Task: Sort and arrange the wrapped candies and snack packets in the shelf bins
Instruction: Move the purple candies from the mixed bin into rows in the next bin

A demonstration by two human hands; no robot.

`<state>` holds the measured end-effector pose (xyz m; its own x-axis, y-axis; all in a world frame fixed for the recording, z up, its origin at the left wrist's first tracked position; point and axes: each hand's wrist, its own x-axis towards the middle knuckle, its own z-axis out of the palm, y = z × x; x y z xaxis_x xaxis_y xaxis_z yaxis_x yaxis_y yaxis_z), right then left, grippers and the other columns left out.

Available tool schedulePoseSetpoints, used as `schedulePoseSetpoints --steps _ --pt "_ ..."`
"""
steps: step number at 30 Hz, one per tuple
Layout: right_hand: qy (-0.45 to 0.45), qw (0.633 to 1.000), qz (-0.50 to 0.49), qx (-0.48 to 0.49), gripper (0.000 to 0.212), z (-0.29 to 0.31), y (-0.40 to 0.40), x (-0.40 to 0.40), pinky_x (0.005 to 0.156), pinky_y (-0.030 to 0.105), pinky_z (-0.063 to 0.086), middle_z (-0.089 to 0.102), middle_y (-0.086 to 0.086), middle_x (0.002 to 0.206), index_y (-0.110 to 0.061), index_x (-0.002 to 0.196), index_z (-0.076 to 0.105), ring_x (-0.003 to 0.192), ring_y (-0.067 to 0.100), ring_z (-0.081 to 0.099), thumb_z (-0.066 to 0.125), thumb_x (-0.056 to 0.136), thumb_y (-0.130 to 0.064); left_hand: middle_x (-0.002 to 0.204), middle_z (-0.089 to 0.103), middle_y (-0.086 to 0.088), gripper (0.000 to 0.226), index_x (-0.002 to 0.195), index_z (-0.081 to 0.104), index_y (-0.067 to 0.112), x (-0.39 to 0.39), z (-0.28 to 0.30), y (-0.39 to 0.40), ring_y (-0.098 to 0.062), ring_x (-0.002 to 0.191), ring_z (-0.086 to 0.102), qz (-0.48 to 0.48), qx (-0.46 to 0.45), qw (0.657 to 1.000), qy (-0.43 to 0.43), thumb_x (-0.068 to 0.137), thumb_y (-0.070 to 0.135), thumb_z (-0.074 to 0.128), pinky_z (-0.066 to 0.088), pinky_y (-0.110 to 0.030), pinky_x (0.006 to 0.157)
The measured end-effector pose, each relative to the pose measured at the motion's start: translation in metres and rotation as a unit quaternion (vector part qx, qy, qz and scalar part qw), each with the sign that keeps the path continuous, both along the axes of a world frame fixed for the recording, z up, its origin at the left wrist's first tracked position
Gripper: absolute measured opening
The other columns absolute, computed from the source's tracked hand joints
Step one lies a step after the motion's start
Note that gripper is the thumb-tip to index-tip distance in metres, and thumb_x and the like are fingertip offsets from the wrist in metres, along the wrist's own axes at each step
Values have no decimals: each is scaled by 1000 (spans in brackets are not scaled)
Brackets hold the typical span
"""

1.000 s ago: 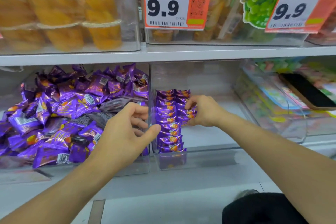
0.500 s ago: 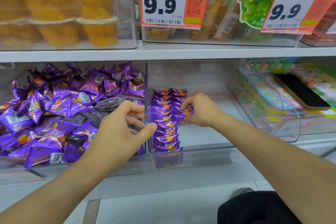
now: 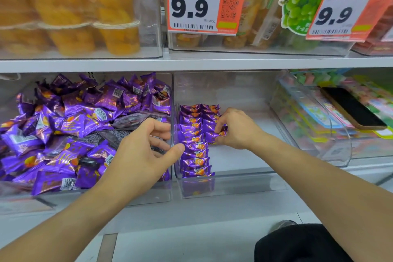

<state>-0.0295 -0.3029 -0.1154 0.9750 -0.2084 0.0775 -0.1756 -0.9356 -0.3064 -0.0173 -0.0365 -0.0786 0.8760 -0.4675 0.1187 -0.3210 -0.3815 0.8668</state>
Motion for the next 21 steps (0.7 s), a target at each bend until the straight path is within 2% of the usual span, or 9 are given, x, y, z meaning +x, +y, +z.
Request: schedulePoseSetpoints --steps 4,10,13,15,19,21 --pt "-8 1000 6 -3 19 1 3 0 67 24 40 52 -7 90 -24 88 77 78 12 54 84 72 -32 103 67 10 36 105 58 32 0 0 0 -11 79 68 1 -4 1000 3 76 35 80 59 -39 74" --pt "-2 1000 10 -6 25 6 -5 -3 72 25 40 54 -9 94 -23 94 76 88 12 52 85 72 -31 101 66 10 34 103 58 33 -1 3 0 -8 79 68 2 -1 1000 1 77 34 80 59 -34 75" --pt "-25 1000 10 5 15 21 -4 -9 72 27 45 61 -13 88 -22 92 75 84 11 58 80 79 -27 98 67 9 32 103 59 31 -2 6 1 -7 76 68 -5 2 1000 1 77 33 79 57 -26 72" --pt "-82 994 22 65 5 36 6 -14 73 28 53 70 -10 82 -23 85 74 75 7 64 75 83 -19 91 69 7 25 99 63 28 1 11 6 -6 75 66 -11 8 1000 -19 79 32 77 56 -22 68" --pt "-207 941 98 249 16 69 68 -32 67 22 53 71 -5 74 -23 81 70 67 11 65 75 84 -8 75 68 19 7 84 69 28 19 30 38 -6 67 63 -7 83 989 -126 81 28 76 50 -14 62" --pt "-221 924 162 268 11 82 100 -42 68 21 53 70 -6 75 -20 82 71 69 10 65 76 85 -9 72 67 21 8 85 71 29 34 39 59 -5 69 63 -12 145 975 -171 80 26 78 46 -9 62"
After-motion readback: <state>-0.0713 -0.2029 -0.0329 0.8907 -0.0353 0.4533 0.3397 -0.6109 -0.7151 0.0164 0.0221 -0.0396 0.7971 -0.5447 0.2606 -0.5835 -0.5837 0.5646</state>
